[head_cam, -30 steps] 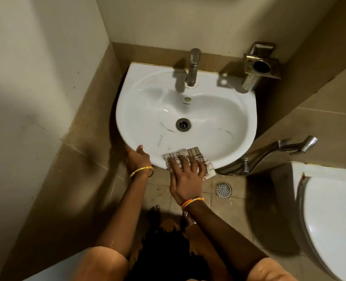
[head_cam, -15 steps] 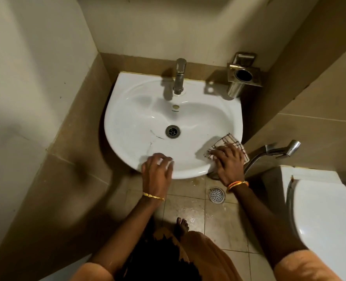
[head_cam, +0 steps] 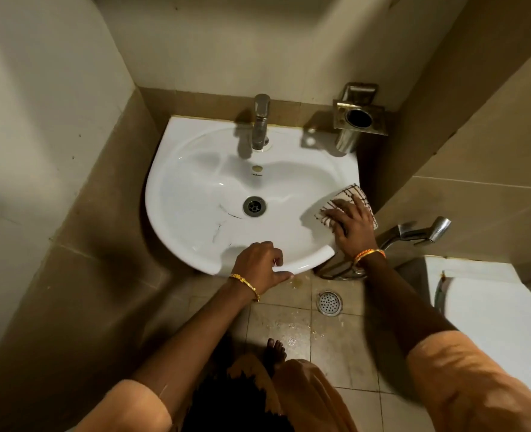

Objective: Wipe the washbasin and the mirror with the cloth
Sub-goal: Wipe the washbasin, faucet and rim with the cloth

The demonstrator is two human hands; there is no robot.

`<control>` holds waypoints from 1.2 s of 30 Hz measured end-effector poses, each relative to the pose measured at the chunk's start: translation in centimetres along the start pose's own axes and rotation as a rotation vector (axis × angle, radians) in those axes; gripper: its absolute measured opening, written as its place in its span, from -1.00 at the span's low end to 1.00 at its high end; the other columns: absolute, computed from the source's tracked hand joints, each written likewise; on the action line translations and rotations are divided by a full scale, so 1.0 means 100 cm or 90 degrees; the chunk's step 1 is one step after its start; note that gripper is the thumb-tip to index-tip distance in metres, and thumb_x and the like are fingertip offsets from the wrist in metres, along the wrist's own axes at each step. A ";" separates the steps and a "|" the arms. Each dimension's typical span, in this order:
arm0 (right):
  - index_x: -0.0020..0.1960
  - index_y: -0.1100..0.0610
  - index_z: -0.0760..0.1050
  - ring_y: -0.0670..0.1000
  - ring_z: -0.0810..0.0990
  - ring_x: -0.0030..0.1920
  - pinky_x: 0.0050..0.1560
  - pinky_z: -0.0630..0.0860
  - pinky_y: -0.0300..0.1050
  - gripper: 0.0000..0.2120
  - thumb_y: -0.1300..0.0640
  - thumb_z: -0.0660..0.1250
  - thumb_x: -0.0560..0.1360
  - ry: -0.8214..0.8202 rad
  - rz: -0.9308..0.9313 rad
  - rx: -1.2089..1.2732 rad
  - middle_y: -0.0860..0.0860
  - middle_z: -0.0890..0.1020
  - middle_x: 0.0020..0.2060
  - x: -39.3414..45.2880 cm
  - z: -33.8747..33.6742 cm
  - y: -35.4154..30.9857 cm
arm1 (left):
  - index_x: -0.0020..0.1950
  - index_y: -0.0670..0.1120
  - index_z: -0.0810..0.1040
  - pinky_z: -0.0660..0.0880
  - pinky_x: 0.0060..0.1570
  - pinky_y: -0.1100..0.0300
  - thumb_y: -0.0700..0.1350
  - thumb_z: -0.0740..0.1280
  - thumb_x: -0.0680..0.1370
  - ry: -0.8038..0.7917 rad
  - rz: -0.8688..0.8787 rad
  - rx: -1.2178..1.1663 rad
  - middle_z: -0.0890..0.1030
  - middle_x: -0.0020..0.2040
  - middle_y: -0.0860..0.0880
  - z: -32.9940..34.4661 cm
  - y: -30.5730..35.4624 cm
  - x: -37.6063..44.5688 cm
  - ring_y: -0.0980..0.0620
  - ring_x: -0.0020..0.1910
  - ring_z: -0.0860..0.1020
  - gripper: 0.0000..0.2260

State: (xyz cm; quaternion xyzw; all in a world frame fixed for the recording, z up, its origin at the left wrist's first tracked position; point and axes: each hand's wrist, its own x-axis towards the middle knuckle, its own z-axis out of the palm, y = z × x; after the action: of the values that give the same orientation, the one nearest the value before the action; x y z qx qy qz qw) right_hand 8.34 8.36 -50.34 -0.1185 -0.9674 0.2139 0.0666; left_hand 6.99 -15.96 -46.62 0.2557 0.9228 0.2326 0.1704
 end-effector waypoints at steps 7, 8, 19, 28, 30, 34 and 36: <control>0.49 0.03 0.22 0.21 -0.25 0.50 0.46 -0.05 0.24 -0.39 0.32 0.20 0.48 0.045 0.130 0.146 0.14 -0.05 0.54 -0.049 0.017 -0.036 | 0.25 0.01 0.57 0.43 0.03 0.17 0.10 0.43 0.41 -0.106 0.037 -0.020 0.60 0.16 -0.08 0.006 0.032 0.026 -0.07 0.16 0.54 -0.57; 0.49 0.01 0.20 0.15 -0.28 0.48 0.45 -0.06 0.19 -0.37 0.35 0.21 0.48 0.043 0.121 0.150 0.09 -0.07 0.54 -0.061 0.021 -0.043 | 0.22 0.02 0.59 0.43 0.00 0.17 0.12 0.41 0.42 -0.104 0.043 -0.011 0.61 0.13 -0.10 0.007 0.035 0.030 -0.09 0.13 0.55 -0.60; 0.33 0.06 0.46 0.21 -0.02 0.53 0.46 0.07 0.27 -0.44 0.18 0.26 0.32 -0.072 0.051 -0.040 0.07 0.17 0.52 0.048 -0.009 0.002 | 0.25 -0.01 0.57 0.31 -0.14 0.26 0.16 0.46 0.35 -0.224 0.005 -0.015 0.63 0.13 -0.05 -0.002 0.037 0.055 -0.04 0.10 0.57 -0.48; 0.37 0.11 0.40 0.29 0.23 0.40 0.30 0.38 0.26 -0.43 0.29 0.38 0.37 0.098 0.209 -0.024 0.18 0.31 0.40 0.029 -0.005 -0.011 | 0.24 0.00 0.58 0.32 -0.12 0.28 0.13 0.49 0.34 -0.264 -0.016 -0.057 0.63 0.16 -0.06 -0.004 0.035 0.060 -0.01 0.12 0.57 -0.49; 0.39 0.06 0.38 0.27 0.25 0.40 0.29 0.36 0.25 -0.38 0.29 0.38 0.35 0.097 0.252 -0.066 0.14 0.32 0.41 0.029 0.002 -0.019 | 0.25 -0.01 0.57 0.32 -0.11 0.27 0.13 0.49 0.34 -0.265 -0.011 -0.059 0.63 0.16 -0.06 -0.003 0.033 0.061 -0.02 0.12 0.56 -0.49; 0.42 0.08 0.33 0.26 0.15 0.47 0.41 0.12 0.23 -0.37 0.30 0.32 0.37 0.068 0.220 -0.115 0.13 0.26 0.47 0.072 0.009 -0.029 | 0.23 -0.01 0.59 0.38 -0.06 0.25 0.11 0.49 0.34 -0.263 -0.005 -0.066 0.63 0.16 -0.06 0.001 0.029 0.062 -0.03 0.12 0.57 -0.51; 0.45 0.06 0.28 0.24 0.09 0.50 0.45 0.04 0.22 -0.36 0.26 0.32 0.40 0.034 0.209 -0.114 0.11 0.20 0.50 0.098 0.004 -0.032 | 0.20 -0.01 0.61 0.42 -0.03 0.23 0.10 0.49 0.35 -0.268 -0.002 -0.082 0.63 0.14 -0.05 0.001 0.027 0.063 -0.02 0.11 0.57 -0.55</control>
State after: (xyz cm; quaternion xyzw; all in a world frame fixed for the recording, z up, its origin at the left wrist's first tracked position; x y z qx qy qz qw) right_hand -1.83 7.92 -48.59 -0.2859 -0.9480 0.1320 0.0455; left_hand 2.99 -10.41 -46.50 0.2857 0.8505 0.2319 0.3758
